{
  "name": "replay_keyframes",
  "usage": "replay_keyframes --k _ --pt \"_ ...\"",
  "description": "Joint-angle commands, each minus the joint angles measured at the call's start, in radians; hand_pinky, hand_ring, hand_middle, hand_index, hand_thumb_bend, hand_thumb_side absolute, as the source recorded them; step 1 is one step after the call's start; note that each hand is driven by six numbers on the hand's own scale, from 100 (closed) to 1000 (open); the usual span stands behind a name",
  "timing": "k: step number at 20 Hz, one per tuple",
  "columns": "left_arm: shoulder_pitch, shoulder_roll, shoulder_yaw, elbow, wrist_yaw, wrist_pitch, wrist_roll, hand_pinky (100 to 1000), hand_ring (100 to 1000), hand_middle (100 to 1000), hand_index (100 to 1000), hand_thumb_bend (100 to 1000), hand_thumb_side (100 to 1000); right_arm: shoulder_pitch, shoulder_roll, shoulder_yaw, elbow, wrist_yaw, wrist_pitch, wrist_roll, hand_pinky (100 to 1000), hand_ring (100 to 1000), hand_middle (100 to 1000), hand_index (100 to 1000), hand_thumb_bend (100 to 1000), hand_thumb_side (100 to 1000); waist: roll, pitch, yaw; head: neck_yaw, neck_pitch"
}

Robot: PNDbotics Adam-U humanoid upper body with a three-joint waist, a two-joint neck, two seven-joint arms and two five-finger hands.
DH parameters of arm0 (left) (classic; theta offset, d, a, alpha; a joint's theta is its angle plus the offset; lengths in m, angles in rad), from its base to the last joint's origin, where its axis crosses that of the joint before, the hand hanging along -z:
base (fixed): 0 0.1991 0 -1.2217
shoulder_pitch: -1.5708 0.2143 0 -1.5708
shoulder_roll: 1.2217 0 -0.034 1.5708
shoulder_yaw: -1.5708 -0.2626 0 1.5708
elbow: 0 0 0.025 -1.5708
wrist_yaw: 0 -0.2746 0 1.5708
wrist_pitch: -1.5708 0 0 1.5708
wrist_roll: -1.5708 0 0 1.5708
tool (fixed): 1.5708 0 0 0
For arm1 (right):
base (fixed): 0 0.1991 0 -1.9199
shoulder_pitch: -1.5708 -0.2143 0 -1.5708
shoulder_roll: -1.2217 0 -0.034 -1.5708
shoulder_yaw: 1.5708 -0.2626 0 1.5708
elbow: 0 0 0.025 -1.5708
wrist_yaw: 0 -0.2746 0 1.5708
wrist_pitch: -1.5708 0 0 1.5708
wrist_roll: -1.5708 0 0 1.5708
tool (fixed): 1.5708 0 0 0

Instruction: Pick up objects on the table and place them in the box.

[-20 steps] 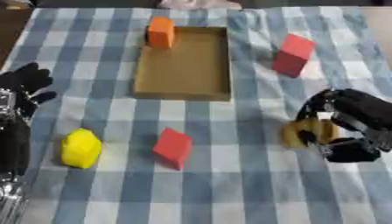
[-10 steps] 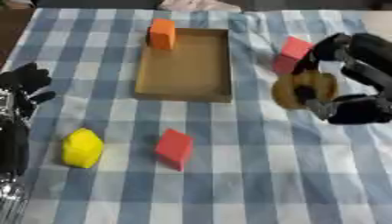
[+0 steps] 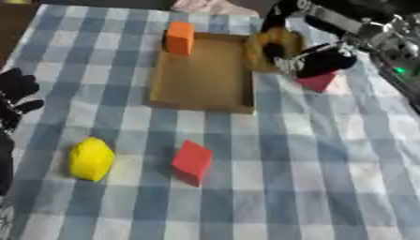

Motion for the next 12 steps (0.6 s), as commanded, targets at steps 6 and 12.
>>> replay_keyframes --k 6,12 --pt "-0.055 0.027 -0.013 -0.021 0.013 -0.012 -0.018 789 830 752 861 164 950 -0.092 0.120 -0.063 0.211 0.091 -0.080 -0.043 800 674 407 648 100 134 -0.011 0.004 0.058 -0.067 -0.045" --pt "-0.073 0.028 -0.012 -0.021 0.015 -0.016 -0.020 790 830 752 861 164 953 -0.103 0.167 -0.087 0.318 0.157 -0.125 -0.067 802 689 428 664 100 120 -0.024 0.025 0.098 -0.083 -0.058"
